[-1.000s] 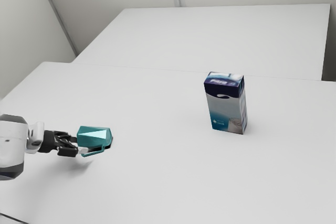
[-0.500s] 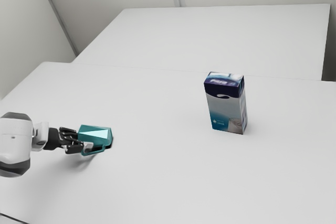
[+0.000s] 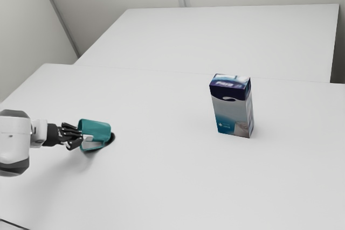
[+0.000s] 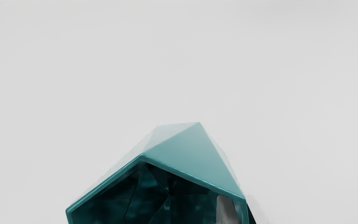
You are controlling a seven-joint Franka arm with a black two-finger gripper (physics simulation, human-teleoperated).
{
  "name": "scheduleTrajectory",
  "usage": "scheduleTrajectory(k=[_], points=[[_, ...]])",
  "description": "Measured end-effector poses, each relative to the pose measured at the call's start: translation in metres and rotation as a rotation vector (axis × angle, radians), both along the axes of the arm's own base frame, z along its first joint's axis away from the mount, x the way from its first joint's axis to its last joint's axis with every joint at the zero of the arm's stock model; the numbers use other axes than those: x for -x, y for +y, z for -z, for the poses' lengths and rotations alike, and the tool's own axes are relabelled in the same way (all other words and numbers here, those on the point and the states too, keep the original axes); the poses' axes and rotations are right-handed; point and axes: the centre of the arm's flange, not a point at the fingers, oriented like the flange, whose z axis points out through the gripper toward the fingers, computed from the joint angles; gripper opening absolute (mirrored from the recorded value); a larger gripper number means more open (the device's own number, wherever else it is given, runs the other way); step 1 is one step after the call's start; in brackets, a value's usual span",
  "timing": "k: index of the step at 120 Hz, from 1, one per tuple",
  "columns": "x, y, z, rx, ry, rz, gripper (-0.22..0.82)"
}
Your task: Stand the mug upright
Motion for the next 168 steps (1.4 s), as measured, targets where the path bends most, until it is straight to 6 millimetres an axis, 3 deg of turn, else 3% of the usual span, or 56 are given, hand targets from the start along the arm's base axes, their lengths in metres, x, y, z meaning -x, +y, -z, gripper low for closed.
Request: scheduleTrajectory(k=[23,48,76,95,168], points=[[-0.003,-0.002,-0.017,-0.034,-0.038,0.011,-0.17],[-0.017,0.009,-0.082,-0.219,-0.057,0.149,-0.18],[0.005,-0.004,-0.129,-0.405,0.182,0.267,-0.18],[0.028,-0.015,-0.119,-0.404,0.380,0.167,-0.18],[0.036,-0.011,-0.101,-0.261,0.622,-0.321,-0.18]])
